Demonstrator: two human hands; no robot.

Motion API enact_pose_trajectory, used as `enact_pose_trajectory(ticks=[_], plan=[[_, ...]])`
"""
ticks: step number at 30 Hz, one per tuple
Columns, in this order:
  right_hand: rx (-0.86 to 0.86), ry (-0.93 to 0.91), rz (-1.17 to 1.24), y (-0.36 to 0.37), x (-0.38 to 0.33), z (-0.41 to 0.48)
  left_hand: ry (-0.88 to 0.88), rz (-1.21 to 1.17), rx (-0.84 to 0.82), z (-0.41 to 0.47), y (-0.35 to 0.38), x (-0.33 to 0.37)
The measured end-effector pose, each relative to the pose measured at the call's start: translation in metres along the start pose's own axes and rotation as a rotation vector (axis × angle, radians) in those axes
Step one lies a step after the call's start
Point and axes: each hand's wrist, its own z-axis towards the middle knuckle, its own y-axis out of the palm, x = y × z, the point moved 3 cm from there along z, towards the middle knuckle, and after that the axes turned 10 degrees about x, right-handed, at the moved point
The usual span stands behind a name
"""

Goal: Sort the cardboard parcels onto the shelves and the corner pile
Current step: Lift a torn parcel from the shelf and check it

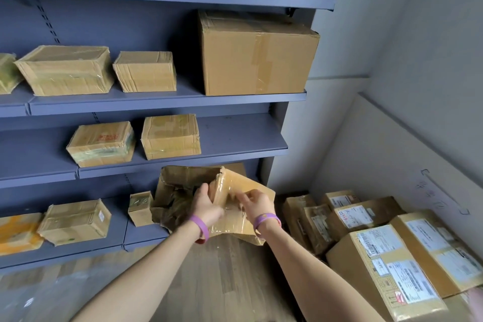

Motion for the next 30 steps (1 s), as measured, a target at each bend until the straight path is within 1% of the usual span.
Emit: enact_pose_trajectory(ticks=[2, 4, 7, 9, 12, 17, 22, 24, 27, 30], plan=[[0.011, 0.045, -0.044, -0.010, 0.015, 0.007, -0.096, -0.101, -0.038, 0.003, -0.017, -0.006], [0.040, 0.152, -0.061, -0.018, 0.036, 0.016, -0.191, -0.236, -0.057, 0.010, -0.032, -0.017], [0.164, 0.315, -0.049, -0.032, 0.067, 0.026, -0.250, -0.309, -0.075, 0.015, -0.051, -0.031], [0.174, 0.354, 0.034, -0.037, 0.082, 0.032, -0.256, -0.336, -0.055, 0.016, -0.061, -0.036], [0.098, 0.369, 0.346, -0.038, 0.087, 0.034, -0.280, -0.409, -0.040, 0.013, -0.070, -0.038], [0.068, 0.345, 0.486, -0.025, 0.101, 0.053, -0.316, -0.415, -0.030, 0.025, -0.075, -0.046], [0.170, 0.306, 0.496, -0.039, 0.069, 0.037, -0.371, -0.395, 0.016, 0.038, -0.074, -0.060], [0.197, 0.289, 0.456, -0.040, 0.067, 0.037, -0.401, -0.329, 0.039, 0.042, -0.074, -0.061], [0.283, 0.244, 0.350, -0.040, 0.061, 0.035, -0.414, -0.196, 0.080, 0.048, -0.072, -0.060], [0.338, 0.212, 0.293, -0.038, 0.050, 0.031, -0.410, -0.156, 0.095, 0.052, -0.069, -0.061]])
